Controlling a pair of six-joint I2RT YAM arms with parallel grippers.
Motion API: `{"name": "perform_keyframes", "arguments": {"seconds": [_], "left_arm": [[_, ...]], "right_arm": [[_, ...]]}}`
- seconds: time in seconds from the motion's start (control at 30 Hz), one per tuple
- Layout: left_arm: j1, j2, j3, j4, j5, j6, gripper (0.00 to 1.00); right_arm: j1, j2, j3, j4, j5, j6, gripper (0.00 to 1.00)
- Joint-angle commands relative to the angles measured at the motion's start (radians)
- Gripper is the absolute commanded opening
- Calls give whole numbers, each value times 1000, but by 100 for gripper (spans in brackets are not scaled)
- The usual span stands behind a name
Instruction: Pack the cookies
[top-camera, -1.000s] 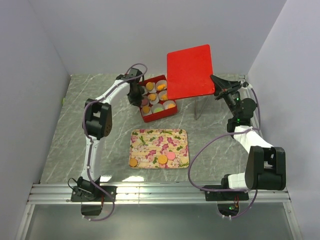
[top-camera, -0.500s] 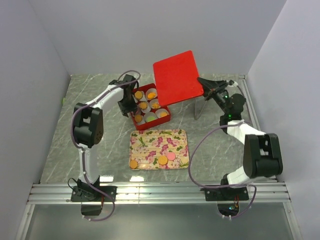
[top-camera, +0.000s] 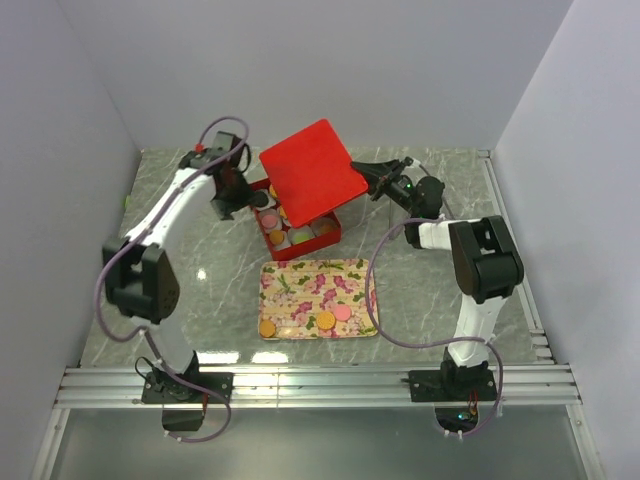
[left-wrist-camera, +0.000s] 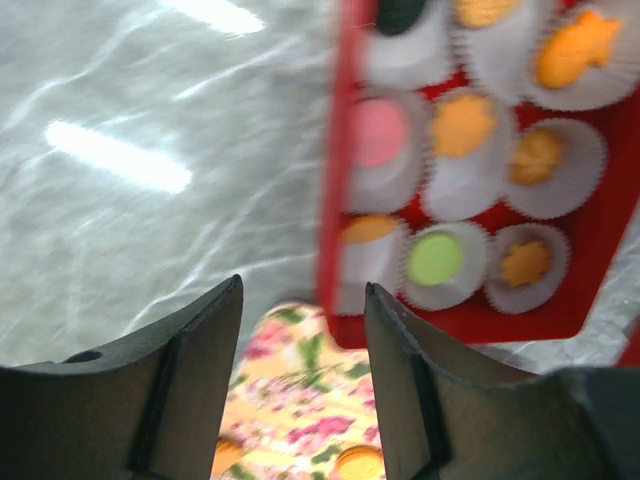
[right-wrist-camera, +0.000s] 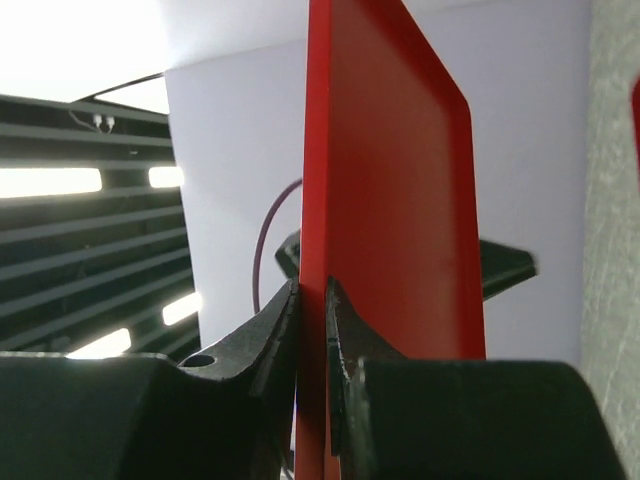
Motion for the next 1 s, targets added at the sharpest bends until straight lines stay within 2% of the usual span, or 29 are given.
{"name": "perform_keyframes", "arguments": {"seconds": [0.0,0.17,0.4,0.63,0.97], "left_arm": [[60,-157,-157,22,-7,-29,56],[86,-286,-298,111,24,-53,55],[86,-344,-452,263,157,-49,54],[86,-325,-506,379,278,-42,54],[88,-239,-529,495,389,-19,54]], "right_arm": [[21,44,44,237,-16,82,0],[38,91,38,221,-22,57,0],[61,131,12,246,7,34,0],[98,231,-29,372,101,100,0],[130,259,-43,372,150,39,0]]}}
